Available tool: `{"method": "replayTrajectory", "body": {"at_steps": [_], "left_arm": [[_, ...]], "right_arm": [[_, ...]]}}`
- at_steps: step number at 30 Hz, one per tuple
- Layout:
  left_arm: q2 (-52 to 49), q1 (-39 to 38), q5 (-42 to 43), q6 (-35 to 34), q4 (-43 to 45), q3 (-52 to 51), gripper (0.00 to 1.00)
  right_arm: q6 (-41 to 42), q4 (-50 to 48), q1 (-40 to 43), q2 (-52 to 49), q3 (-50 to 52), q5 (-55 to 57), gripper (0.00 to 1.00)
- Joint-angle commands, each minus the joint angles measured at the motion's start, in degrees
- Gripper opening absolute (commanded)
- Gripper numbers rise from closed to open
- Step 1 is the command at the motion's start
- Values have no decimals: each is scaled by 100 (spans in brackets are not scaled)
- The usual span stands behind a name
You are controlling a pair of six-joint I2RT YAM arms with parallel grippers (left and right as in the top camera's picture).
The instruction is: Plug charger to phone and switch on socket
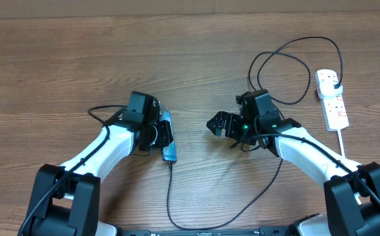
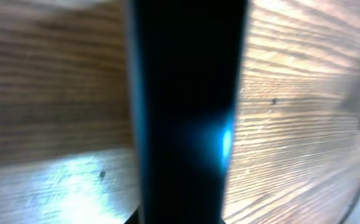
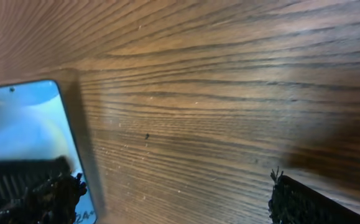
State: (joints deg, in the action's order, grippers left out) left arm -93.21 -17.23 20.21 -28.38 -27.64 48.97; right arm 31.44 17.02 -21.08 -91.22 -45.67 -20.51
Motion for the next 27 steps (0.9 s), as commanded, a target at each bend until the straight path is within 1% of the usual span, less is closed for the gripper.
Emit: {"method": "replayTrajectory", "body": {"at_steps": [1,5,9,19,23,27], "left_arm": [[170,-146,-739,-22,-382,636,4],[170,-275,-1047,120,-868,1047,4],[63,-365,-1001,92,-984,1045,4],[-822,-605,-1014,92,-1016,1045,5],[-1045,-605,-1014,92,-1003,1045,9],[-1104,-605,-1012,94,-1010,1045,20]], "right_arm": [[-46,-20,15,109,-55,168,100],[-46,-20,15,109,-55,168,100],[-46,-20,15,109,-55,168,100],[-46,-17,15,109,-55,313,100],[-44,-17,15,109,-55,313,100],[-46,-17,17,109,-55,313,100]]}}
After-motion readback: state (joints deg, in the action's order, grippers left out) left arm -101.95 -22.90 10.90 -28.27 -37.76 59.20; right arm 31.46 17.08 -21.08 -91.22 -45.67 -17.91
